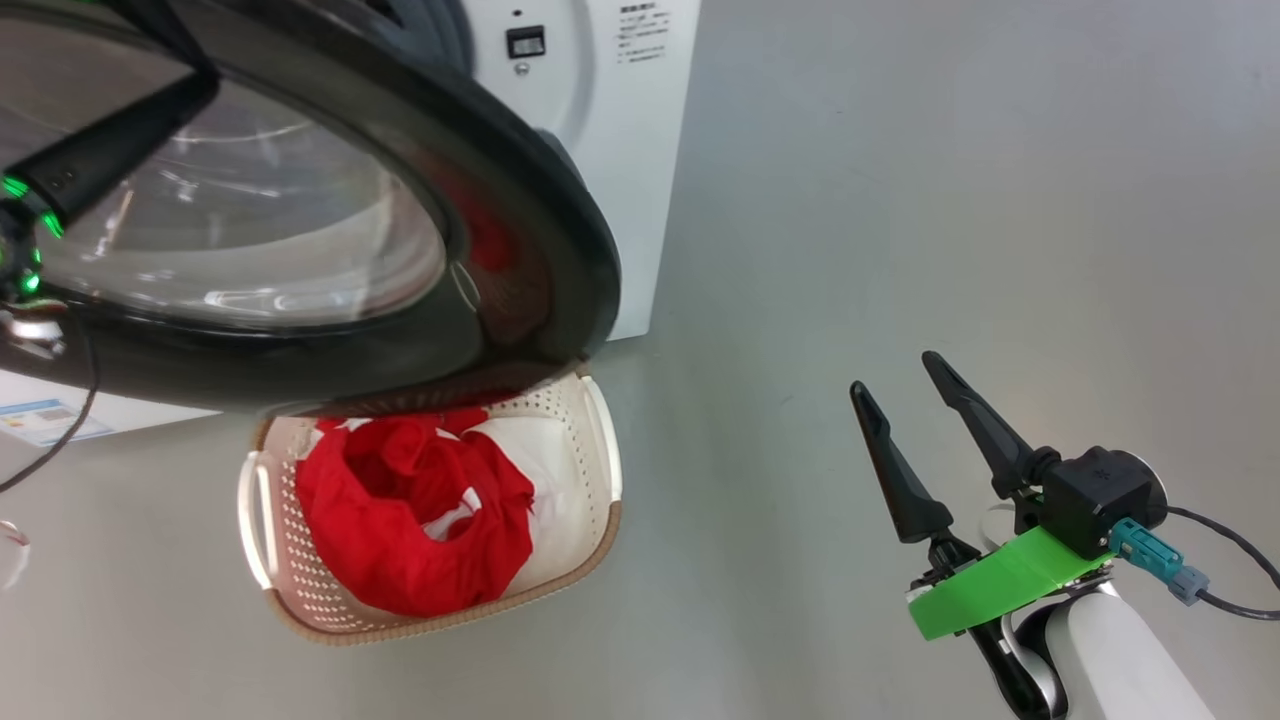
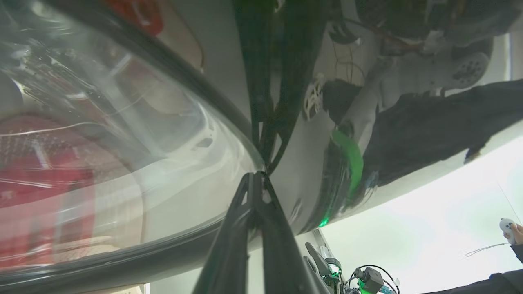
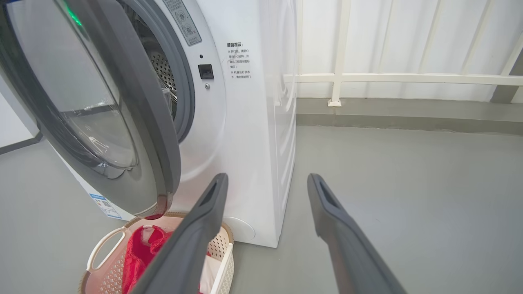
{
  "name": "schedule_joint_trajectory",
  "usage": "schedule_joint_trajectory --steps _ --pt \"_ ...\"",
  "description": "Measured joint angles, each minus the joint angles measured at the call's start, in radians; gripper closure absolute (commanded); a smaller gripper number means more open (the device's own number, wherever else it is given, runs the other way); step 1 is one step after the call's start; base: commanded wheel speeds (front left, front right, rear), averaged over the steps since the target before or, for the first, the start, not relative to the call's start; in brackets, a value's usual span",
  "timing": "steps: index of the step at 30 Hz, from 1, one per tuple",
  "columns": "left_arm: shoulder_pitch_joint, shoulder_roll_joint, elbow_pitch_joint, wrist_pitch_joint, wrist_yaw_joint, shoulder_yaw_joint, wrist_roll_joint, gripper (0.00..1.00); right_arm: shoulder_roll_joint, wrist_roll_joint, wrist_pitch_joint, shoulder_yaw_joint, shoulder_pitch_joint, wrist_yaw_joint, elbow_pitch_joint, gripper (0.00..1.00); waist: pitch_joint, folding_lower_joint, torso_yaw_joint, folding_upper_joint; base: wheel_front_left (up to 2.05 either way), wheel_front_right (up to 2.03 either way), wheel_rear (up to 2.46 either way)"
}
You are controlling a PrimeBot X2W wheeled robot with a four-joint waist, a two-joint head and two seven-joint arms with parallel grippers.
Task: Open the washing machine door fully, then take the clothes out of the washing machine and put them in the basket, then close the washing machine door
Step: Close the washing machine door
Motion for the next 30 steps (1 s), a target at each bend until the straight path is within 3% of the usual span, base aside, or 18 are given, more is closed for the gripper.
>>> schedule_joint_trajectory --steps 10,21,22,23,25,26,27,30 --pt "-0.037 0.024 0.049 -0.079 0.0 -0.03 0.009 1.0 0.004 0.0 0.0 -0.012 0.0 0.0 -0.002 0.0 0.008 0.0 -0.031 0.0 0.0 0.0 0.0" --pt "0.037 0.049 -0.005 -0.127 0.0 -0.068 -0.02 0.99 0.002 -0.001 0.0 -0.015 0.0 0.0 -0.001 0.0 -0.014 0.0 0.001 0.0 0.0 0.0 0.0" --pt "0.06 0.052 -0.016 -0.133 0.0 -0.07 -0.023 0.86 0.001 -0.001 0.0 -0.015 0.0 0.0 -0.001 0.0 -0.017 0.0 0.006 0.0 0.0 0.0 0.0" --pt "0.082 0.054 -0.028 -0.141 0.0 -0.076 -0.026 0.67 -0.001 -0.001 0.0 -0.015 0.001 0.0 0.0 0.0 -0.021 0.0 0.011 0.0 0.0 0.0 0.0" --pt "0.126 0.056 -0.047 -0.159 0.0 -0.085 -0.033 0.42 -0.005 -0.001 0.0 -0.015 0.002 0.0 0.001 0.0 -0.03 0.0 0.021 0.0 0.0 0.0 0.0" --pt "0.146 0.056 -0.059 -0.166 0.0 -0.09 -0.038 0.18 -0.007 -0.001 0.0 -0.015 0.004 0.0 0.002 0.0 -0.034 0.0 0.027 0.0 0.0 0.0 0.0" --pt "0.167 0.056 -0.068 -0.177 0.0 -0.093 -0.039 0.04 -0.01 -0.001 0.0 -0.015 0.004 0.0 0.003 0.0 -0.039 0.0 0.033 0.0 0.0 0.0 0.0" --pt "0.223 0.057 -0.091 -0.21 0.0 -0.097 -0.048 0.0 -0.02 -0.001 0.0 -0.012 0.006 0.0 0.005 0.0 -0.055 -0.0001 0.051 0.0 0.0 0.0 0.0"
